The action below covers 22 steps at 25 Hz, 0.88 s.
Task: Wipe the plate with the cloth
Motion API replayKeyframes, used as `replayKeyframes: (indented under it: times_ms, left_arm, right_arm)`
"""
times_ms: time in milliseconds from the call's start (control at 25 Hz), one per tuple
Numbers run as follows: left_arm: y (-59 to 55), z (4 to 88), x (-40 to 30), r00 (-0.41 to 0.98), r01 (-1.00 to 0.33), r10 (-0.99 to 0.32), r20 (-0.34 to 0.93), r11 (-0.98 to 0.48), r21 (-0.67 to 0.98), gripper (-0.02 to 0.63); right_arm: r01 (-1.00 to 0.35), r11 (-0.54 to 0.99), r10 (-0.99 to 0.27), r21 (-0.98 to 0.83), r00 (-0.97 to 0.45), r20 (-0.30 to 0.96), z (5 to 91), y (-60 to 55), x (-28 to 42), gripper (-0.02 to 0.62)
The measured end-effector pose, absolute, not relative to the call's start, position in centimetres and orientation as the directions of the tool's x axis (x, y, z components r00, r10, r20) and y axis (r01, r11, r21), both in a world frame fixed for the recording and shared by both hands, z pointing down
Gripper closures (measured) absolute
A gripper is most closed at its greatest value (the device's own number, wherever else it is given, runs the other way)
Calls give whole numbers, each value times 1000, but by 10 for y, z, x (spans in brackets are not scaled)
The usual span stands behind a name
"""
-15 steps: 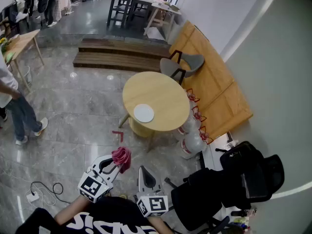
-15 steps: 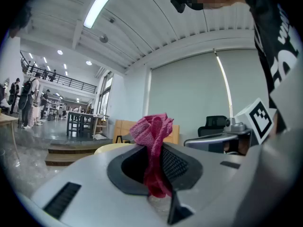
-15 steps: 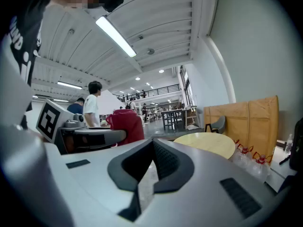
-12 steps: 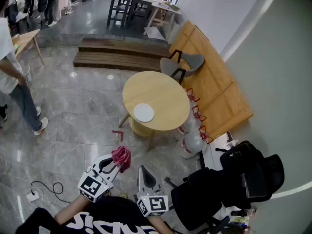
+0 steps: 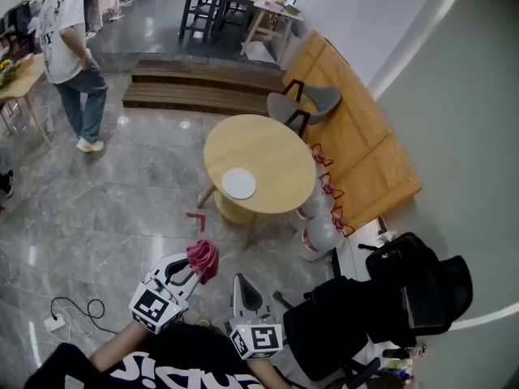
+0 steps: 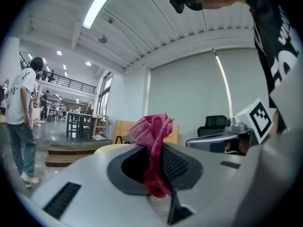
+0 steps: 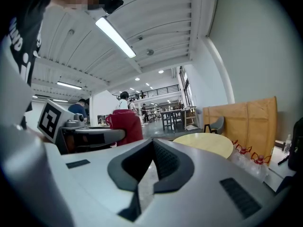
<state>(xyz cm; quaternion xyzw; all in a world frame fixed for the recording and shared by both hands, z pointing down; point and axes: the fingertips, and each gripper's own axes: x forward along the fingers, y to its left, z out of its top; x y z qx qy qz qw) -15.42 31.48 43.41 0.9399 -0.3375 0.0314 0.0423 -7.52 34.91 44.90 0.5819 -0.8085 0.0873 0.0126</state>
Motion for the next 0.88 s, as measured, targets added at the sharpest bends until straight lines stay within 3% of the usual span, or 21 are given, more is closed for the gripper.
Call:
replayKeyframes:
  times_ms: [880]
  left_arm:
    - [300, 449, -117, 744, -668, -661, 101, -742, 60, 538]
  right_arm:
    - [-925, 357, -918, -129, -373, 136, 460, 346, -23, 574]
